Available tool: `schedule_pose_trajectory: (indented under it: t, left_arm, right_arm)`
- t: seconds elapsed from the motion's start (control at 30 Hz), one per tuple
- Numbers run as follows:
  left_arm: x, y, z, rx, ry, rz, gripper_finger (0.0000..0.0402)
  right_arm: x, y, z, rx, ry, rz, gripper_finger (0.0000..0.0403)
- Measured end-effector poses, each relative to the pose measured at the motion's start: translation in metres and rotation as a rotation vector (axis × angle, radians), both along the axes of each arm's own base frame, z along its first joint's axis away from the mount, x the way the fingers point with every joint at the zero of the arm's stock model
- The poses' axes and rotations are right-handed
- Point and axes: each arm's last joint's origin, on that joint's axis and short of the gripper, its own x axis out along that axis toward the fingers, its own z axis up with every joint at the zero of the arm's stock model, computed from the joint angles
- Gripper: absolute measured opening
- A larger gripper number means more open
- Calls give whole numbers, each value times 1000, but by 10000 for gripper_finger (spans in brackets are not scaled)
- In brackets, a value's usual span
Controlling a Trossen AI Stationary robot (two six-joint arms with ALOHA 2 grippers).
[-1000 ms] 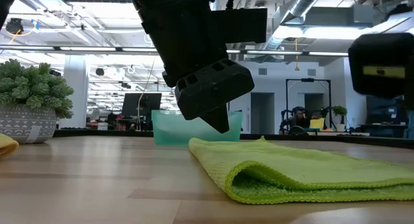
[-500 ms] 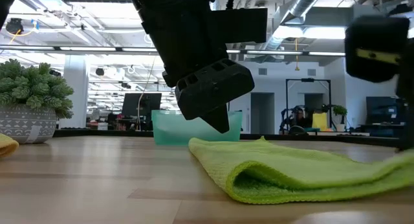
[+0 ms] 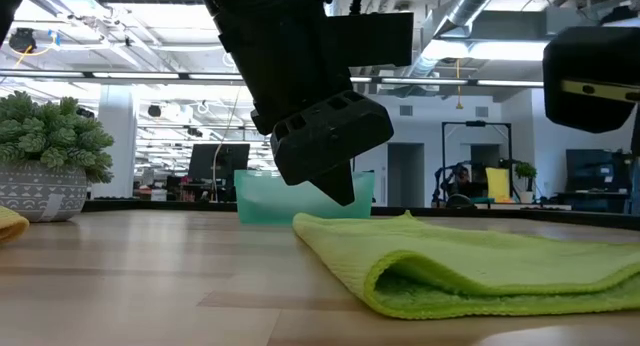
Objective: Fold microfiber towels
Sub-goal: Fold the light green microfiber cloth
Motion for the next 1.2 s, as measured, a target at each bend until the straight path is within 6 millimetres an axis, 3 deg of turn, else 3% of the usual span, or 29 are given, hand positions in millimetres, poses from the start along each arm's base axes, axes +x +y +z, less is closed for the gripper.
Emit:
schedule_pose_trajectory:
  t: [0.17, 0.5, 0.93, 1.2]
  left_arm:
    - [0, 0, 0, 0, 0, 0, 22]
    - [0, 0, 0, -1, -1, 2, 22]
    - [0, 0, 0, -2, -2, 3, 22]
    - [0, 0, 0, -2, -2, 3, 22]
  right_arm:
    - [2, 0, 2, 60, -10, -43, 102]
    - [4, -1, 3, 52, -25, -58, 149]
    - [4, 0, 3, 42, -36, -56, 111]
    - [5, 1, 5, 59, -50, -56, 129]
